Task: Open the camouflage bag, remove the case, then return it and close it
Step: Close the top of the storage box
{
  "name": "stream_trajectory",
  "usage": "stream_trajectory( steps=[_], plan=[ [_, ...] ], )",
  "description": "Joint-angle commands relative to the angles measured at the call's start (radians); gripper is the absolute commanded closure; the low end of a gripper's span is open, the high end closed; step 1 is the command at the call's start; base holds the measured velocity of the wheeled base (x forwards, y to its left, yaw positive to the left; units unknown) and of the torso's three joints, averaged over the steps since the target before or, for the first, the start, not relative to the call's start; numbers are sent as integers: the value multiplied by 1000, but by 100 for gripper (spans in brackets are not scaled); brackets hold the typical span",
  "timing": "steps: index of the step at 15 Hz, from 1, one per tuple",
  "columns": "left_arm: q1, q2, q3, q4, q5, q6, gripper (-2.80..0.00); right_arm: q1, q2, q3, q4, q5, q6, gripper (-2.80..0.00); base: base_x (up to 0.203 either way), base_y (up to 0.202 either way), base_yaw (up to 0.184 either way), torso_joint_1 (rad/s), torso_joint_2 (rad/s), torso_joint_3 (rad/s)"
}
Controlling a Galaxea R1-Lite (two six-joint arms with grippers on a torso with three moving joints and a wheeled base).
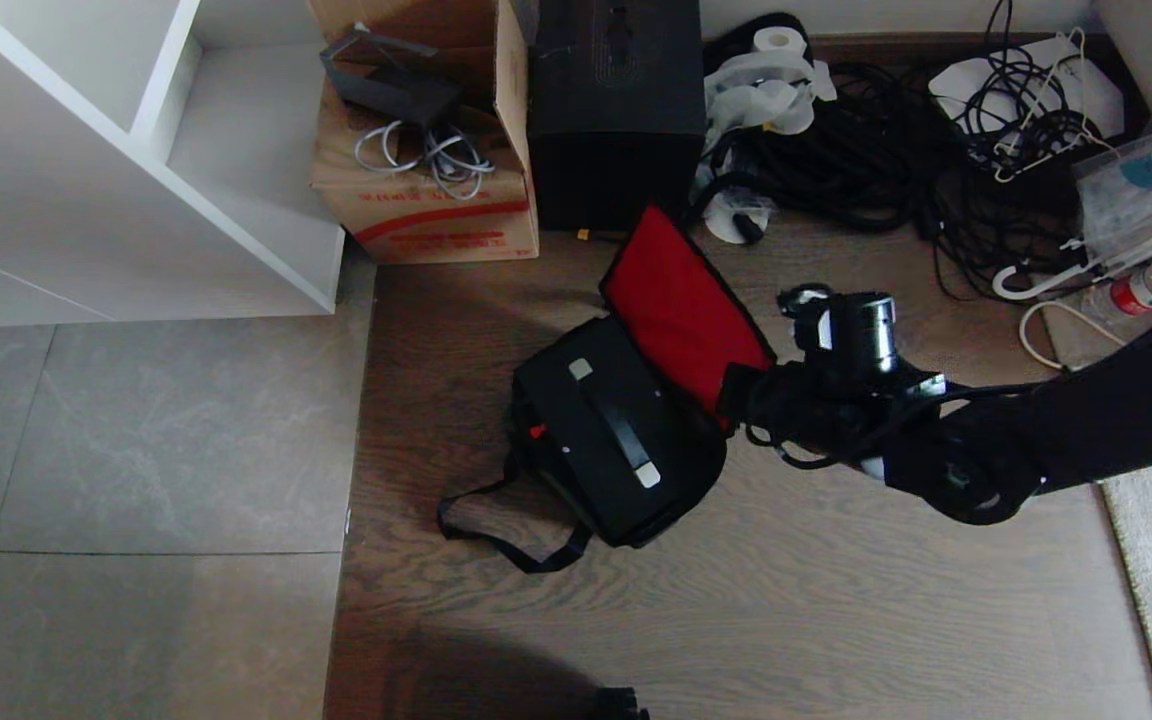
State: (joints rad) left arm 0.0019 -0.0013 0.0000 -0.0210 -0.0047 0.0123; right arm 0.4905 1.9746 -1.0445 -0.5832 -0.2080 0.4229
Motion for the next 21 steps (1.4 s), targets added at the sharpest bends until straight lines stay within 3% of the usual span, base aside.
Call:
stream_trajectory(
  steps=[1, 7, 8, 12, 18, 21],
  plan=[
    [0, 0, 9, -1, 0, 0, 0, 12, 24, 71, -13, 5, -14, 0, 0, 0, 0, 0, 0, 0],
    [0, 0, 9, -1, 0, 0, 0, 20, 67, 67, -40, 8, -23, 0, 0, 0, 0, 0, 0, 0],
    [0, 0, 9, -1, 0, 0, 0, 20, 68, 72, -47, 14, -24, -280, 0, 0, 0, 0, 0, 0],
    [0, 0, 9, -1, 0, 0, 0, 25, 74, 88, -57, 11, -38, -280, 0, 0, 0, 0, 0, 0],
    [0, 0, 9, -1, 0, 0, 0, 25, 78, 264, -28, 5, -45, -280, 0, 0, 0, 0, 0, 0],
    [0, 0, 9, -1, 0, 0, 0, 37, 114, 187, -28, 5, 44, -280, 0, 0, 0, 0, 0, 0]
  ],
)
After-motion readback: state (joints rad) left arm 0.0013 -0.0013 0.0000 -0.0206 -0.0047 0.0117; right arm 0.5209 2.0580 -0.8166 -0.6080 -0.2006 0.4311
